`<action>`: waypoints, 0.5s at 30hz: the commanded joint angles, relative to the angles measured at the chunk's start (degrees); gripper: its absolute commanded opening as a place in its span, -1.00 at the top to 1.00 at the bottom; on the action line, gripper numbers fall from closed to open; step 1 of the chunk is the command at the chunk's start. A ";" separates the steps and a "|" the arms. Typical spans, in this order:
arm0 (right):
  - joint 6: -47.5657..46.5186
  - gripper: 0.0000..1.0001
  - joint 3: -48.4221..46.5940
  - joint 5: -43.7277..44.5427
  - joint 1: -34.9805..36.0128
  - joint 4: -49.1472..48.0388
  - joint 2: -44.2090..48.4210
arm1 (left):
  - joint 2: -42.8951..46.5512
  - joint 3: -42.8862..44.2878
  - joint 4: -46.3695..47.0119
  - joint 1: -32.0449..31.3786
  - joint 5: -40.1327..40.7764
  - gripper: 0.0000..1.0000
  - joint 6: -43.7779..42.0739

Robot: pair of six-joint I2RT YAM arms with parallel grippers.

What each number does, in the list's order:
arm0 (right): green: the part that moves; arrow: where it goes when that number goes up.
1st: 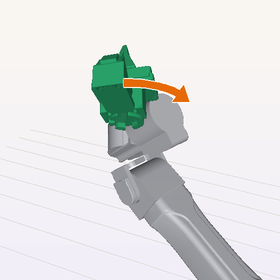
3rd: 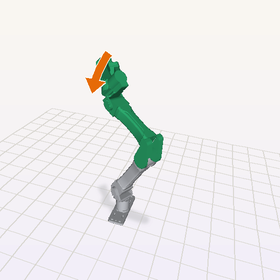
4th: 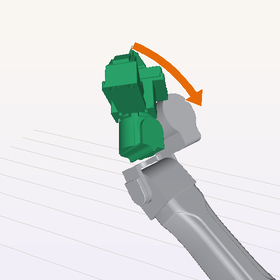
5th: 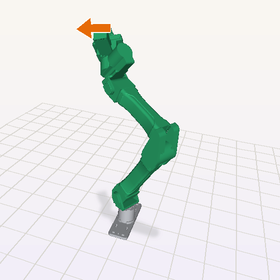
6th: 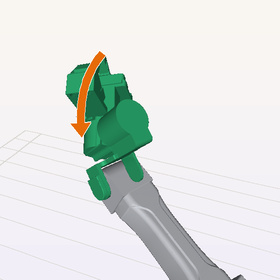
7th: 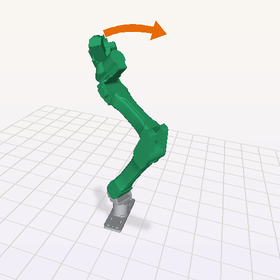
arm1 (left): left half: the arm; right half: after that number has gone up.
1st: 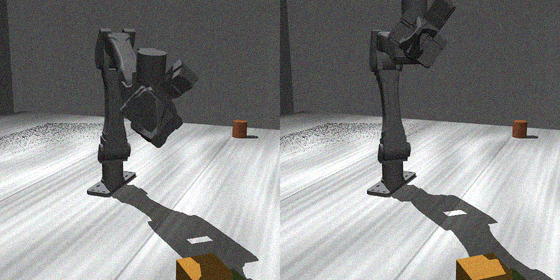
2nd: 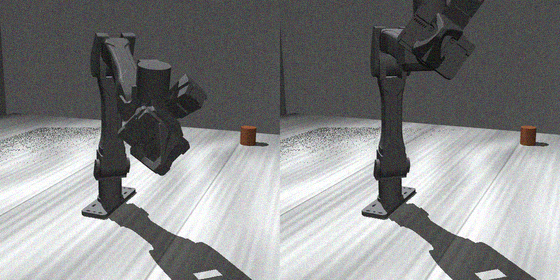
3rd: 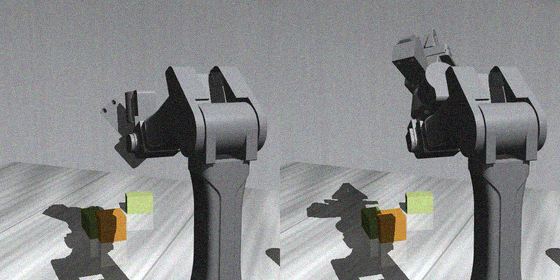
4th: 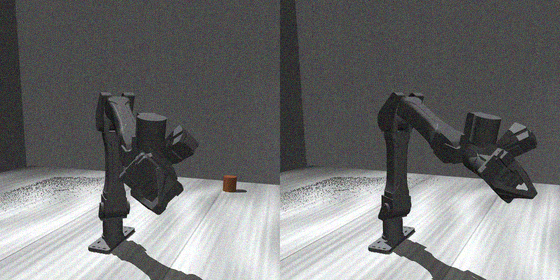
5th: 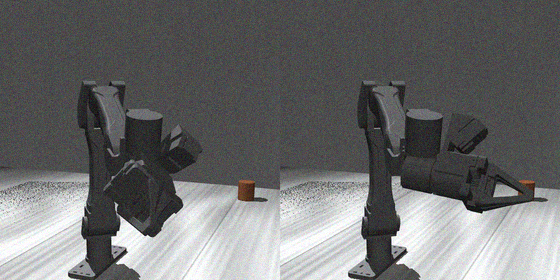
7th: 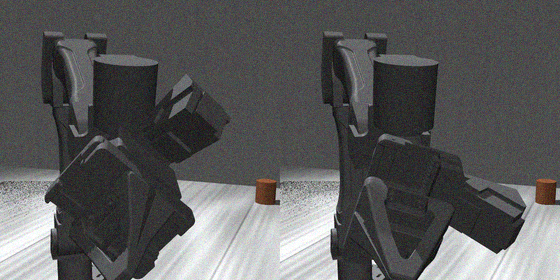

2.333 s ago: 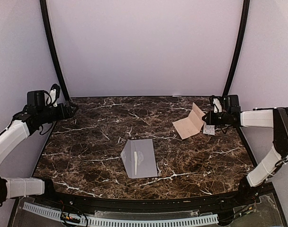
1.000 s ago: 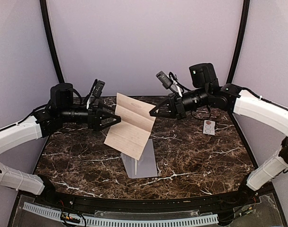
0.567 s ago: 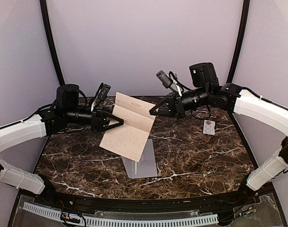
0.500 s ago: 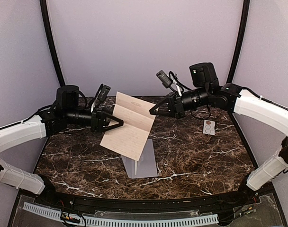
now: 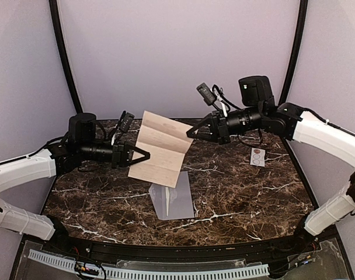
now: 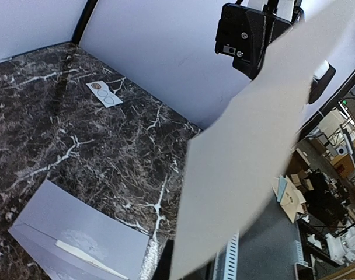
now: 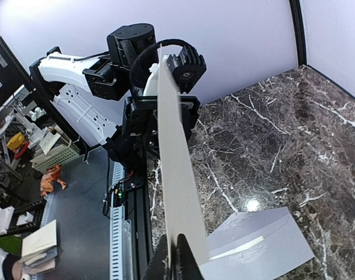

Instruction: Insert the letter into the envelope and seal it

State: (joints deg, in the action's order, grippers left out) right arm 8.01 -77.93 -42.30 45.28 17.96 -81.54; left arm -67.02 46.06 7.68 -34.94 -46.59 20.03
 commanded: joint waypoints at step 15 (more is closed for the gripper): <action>4.28 -0.88 7.00 10.19 -0.72 -9.67 9.42 | -6.58 14.65 -15.83 -0.22 2.13 1.00 -18.52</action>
State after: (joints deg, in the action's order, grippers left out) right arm 11.66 -71.48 -35.55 44.82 11.16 -71.31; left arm -71.00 57.25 -2.28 -34.94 -40.07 8.54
